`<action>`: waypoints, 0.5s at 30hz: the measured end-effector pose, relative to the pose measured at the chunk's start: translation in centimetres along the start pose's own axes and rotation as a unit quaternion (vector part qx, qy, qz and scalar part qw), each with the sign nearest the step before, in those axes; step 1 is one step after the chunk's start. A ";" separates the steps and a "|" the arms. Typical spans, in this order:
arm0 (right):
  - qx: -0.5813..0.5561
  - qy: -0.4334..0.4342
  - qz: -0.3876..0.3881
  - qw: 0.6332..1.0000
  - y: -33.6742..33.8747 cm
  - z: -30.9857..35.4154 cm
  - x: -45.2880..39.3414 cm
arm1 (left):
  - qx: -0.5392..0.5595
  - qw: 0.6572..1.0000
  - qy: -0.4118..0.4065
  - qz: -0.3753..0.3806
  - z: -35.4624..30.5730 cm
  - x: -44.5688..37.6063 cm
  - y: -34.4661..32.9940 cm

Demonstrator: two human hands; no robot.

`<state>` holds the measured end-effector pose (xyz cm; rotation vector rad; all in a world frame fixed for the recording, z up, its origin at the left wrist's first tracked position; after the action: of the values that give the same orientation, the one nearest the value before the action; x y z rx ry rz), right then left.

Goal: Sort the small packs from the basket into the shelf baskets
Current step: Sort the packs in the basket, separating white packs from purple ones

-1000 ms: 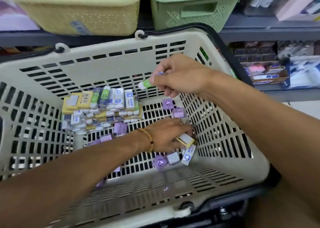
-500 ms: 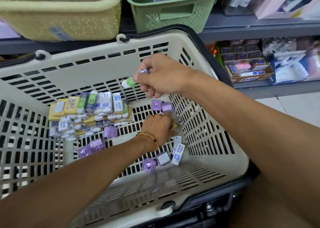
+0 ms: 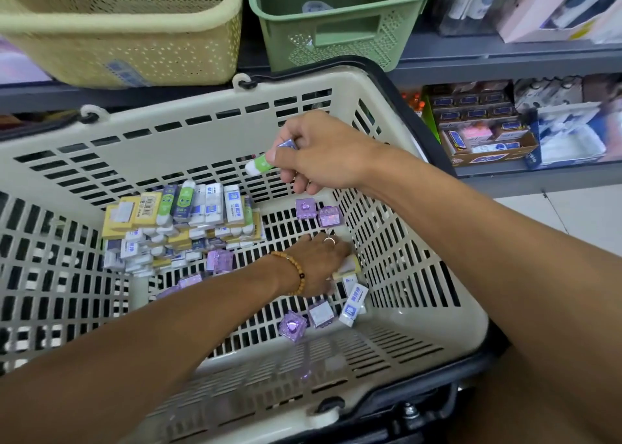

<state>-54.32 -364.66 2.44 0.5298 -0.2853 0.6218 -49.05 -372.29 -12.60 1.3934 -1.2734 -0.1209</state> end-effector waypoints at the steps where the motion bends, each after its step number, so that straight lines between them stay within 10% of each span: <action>1: 0.000 0.001 -0.001 1.000 0.0 0.0 0.0 | -0.010 1.000 -0.007 -0.006 0.0 0.2 -0.1; 15: 0.007 0.008 -0.003 1.000 0.0 0.1 -0.1 | 0.202 0.970 -0.025 0.133 -2.8 1.1 0.7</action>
<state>-54.43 -364.78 2.51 0.5379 -0.2638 0.6223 -47.06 -371.11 -10.58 1.5499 -1.5748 0.3048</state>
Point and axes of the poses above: each hand's wrist, its own x-axis away from the middle knuckle, its own y-axis out of the back of the hand, z = x × y, the point moved 1 cm from there along -x, towards the middle knuckle, and after that the axes turned 13 degrees about z, right-handed, at the moved point
